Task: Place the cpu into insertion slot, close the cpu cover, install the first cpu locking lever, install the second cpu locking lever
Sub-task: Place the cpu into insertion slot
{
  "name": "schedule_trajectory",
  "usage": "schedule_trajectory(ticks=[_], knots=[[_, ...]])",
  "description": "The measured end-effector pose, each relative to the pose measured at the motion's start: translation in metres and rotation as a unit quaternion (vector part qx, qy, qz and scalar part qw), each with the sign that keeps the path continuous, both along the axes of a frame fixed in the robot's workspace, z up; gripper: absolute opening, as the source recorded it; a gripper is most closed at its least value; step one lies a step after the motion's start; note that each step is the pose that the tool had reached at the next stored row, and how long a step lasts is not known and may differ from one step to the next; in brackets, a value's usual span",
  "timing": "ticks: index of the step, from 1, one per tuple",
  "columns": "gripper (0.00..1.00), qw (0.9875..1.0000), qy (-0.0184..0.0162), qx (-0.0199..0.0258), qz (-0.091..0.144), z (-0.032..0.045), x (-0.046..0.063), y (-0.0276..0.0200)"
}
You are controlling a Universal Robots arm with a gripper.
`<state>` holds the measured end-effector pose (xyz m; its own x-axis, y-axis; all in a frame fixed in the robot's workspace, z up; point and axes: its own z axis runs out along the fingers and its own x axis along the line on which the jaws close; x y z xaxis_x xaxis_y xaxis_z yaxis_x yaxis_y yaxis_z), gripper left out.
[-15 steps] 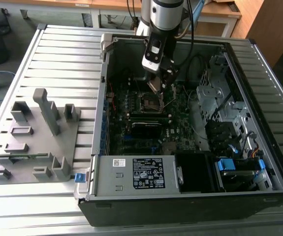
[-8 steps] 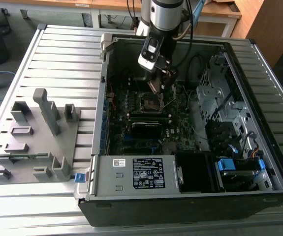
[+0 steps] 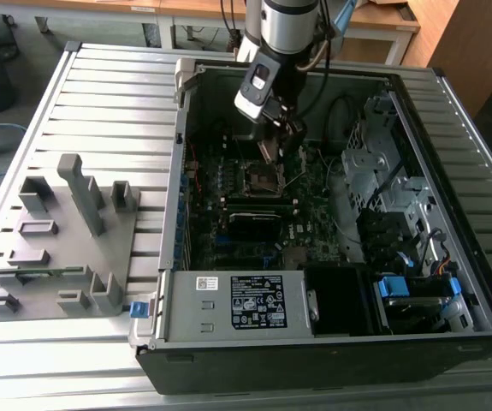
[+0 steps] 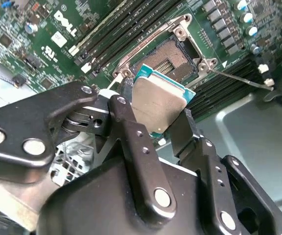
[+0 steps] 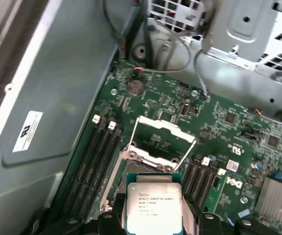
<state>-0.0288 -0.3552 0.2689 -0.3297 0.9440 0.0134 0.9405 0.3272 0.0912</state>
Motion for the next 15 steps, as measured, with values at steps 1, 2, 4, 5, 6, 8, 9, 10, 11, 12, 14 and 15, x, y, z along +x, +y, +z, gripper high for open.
schedule_trajectory(ticks=[1, 2, 4, 5, 6, 8, 9, 10, 11, 12, 14, 15], knots=[[0.54, 1.0, 0.0, 0.0, -0.007, -0.0001, 0.0, 0.0], [0.54, 0.9999, 0.0, 0.0, -0.014, -0.0001, 0.0, 0.0], [0.54, 0.9996, 0.0, 0.0, -0.029, -0.0002, 0.0, 0.0], [0.54, 0.9994, 0.0, -0.0001, -0.035, -0.0002, 0.0, 0.0], [0.54, 0.9993, 0.0001, 0.0, -0.036, -0.0002, 0.0, 0.0], [0.54, 0.9993, 0.0, -0.0001, -0.037, -0.0002, 0.0, 0.0], [0.54, 0.9993, 0.0, -0.0001, -0.037, -0.0002, 0.0, 0.0], [0.54, 0.9993, 0.0, 0.0, -0.037, -0.0002, 0.0, 0.0], [0.54, 0.9993, 0.0, -0.0001, -0.038, -0.0002, 0.0, 0.0], [0.54, 0.9991, -0.0001, 0.0, -0.043, -0.0004, 0.0, 0.0001], [0.54, 0.9982, 0.0, 0.0, -0.061, -0.0006, 0.0, 0.0], [0.54, 0.9976, 0.0, 0.0, -0.07, -0.0007, 0.0, 0.0]])
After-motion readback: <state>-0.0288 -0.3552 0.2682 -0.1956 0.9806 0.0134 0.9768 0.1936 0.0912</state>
